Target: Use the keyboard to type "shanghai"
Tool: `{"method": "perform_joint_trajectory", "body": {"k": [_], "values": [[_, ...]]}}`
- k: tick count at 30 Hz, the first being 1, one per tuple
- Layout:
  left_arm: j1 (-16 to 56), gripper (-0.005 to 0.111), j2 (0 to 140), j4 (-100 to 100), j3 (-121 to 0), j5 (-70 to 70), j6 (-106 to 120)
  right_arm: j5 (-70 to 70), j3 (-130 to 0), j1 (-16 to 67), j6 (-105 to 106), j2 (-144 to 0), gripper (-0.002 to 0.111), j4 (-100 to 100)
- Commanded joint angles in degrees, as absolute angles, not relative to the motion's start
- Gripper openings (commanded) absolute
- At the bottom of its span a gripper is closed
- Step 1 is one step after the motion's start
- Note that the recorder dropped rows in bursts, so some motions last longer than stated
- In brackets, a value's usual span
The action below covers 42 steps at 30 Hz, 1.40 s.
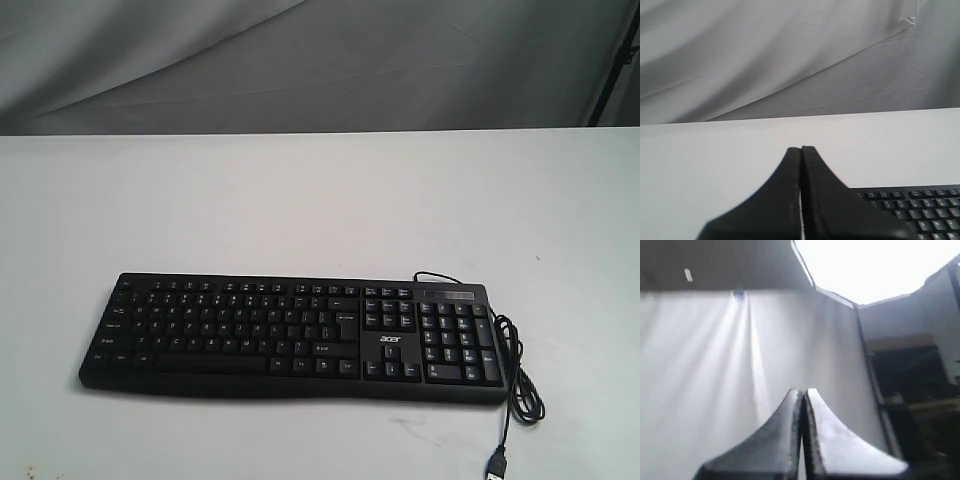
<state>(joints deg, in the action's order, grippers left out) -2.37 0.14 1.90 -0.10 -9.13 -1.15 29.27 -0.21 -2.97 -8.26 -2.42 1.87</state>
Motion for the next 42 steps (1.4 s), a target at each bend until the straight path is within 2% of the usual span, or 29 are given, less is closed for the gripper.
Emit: {"method": "perform_joint_trajectory", "body": {"k": [1,6,8,10,11,15,18,21,25,27,29,34,36,39,42], "values": [[-2.0,0.0,0.0,1.9,0.0,-8.79,-1.31,43.39,-2.43,-3.39,-33.2,-3.6,0.0,8.56],[-2.0,0.0,0.0,1.9,0.0,-8.79,-1.31,44.7,-14.25,-3.39,-33.54,-13.37,0.0,20.31],[-2.0,0.0,0.0,1.9,0.0,-8.79,-1.31,40.88,-20.96,-3.39,-33.68,-20.18,0.0,21.11],[-2.0,0.0,0.0,1.9,0.0,-8.79,-1.31,30.0,-30.49,-3.39,-33.68,-28.95,0.0,24.08],[-2.0,0.0,0.0,1.9,0.0,-8.79,-1.31,18.86,-40.43,-3.39,-33.68,-38.53,0.0,28.65],[-2.0,0.0,0.0,1.9,0.0,-8.79,-1.31,-4.59,-59.01,-2.98,-33.17,-55.8,0.0,36.13],[-2.0,0.0,0.0,1.9,0.0,-8.79,-1.31,-26.35,-72.03,-1.09,-23.13,-67.46,0.0,34.9],[-2.0,0.0,0.0,1.9,0.0,-8.79,-1.31,-42.6,-82.82,0.53,-3.27,-77.91,0.0,23.87],[-2.0,0.0,0.0,1.9,0.0,-8.79,-1.31,-54.11,-89.78,0.67,34.83,-88.31,0.0,-15.1],[-2.0,0.0,0.0,1.9,0.0,-8.79,-1.31,-55.07,-89.79,1.82,45.05,-91.64,0.0,-30.77],[-2.0,0.0,0.0,1.9,0.0,-8.79,-1.31,-54.43,-89.79,5.29,48.89,-94.69,0.0,-36.74],[-2.0,0.0,0.0,1.9,0.0,-8.79,-1.31,-42.22,-91.16,30.51,50.96,-106.7,0.0,-31.51],[-2.0,0.0,0.0,1.9,0.0,-8.79,-1.31,-44.46,-96.4,37.48,50.53,-112.92,0.0,-30.79],[-2.0,0.0,0.0,1.9,0.0,-8.79,-1.31,-45.45,-106.3,45.79,46.5,-123.02,0.0,-28.93],[-2.0,0.0,0.0,1.9,0.0,-8.79,-1.31,-44.97,-109.87,51.23,46.5,-128.65,0.0,-24.92]]}}
